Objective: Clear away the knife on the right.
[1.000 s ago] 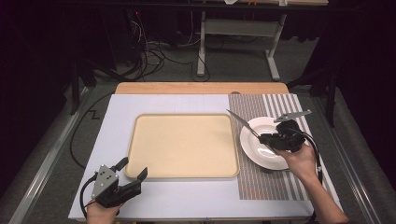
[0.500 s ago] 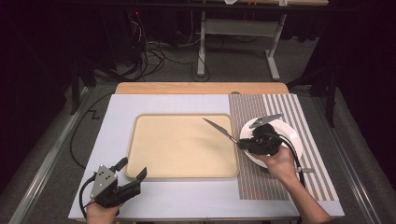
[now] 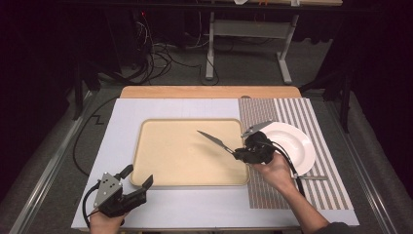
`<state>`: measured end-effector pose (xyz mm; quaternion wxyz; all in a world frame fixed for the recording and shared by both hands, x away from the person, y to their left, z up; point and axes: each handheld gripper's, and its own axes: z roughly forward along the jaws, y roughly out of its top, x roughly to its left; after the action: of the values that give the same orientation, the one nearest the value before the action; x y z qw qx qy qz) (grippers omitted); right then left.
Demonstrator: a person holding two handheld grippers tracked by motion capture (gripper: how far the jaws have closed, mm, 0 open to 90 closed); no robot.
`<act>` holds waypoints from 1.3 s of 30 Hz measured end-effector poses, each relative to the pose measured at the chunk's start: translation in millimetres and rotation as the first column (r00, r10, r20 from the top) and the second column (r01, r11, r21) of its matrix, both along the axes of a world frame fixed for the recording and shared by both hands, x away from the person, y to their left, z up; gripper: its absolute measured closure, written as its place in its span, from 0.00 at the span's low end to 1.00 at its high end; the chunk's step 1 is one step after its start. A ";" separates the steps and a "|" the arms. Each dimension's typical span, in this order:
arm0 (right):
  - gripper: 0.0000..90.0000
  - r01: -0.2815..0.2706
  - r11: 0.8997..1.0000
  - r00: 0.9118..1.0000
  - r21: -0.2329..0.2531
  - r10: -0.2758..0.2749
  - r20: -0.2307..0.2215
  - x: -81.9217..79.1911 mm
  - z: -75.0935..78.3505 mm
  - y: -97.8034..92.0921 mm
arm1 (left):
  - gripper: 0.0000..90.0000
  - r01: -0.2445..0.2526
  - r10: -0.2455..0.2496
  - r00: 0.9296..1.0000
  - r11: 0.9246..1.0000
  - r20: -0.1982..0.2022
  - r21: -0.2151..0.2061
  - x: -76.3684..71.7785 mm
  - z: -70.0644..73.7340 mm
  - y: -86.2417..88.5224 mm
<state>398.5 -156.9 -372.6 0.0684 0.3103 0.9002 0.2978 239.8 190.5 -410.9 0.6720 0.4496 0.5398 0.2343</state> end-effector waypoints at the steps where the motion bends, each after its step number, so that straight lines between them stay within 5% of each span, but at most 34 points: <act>1: 0.89 -0.002 1.000 1.000 -0.006 0.002 -0.004 0.3 -1.6 2.6 | 0.28 0.001 -0.001 1.000 1.000 0.000 0.000 -0.1 0.0 0.0; 12: 0.89 -0.003 0.999 1.000 -0.044 0.002 -0.027 4.6 -18.1 23.4 | 0.28 0.002 -0.002 1.000 1.000 -0.002 0.001 -0.1 -0.1 -0.2; 39: 0.88 0.001 0.990 0.999 -0.141 -0.008 -0.048 5.8 -40.1 34.0 | 0.28 -0.002 0.002 1.000 1.000 0.000 0.000 0.4 -0.2 0.5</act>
<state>404.3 -122.9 -412.7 0.0689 0.3137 0.9197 0.2258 240.2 191.0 -411.1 0.6715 0.4493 0.5404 0.2350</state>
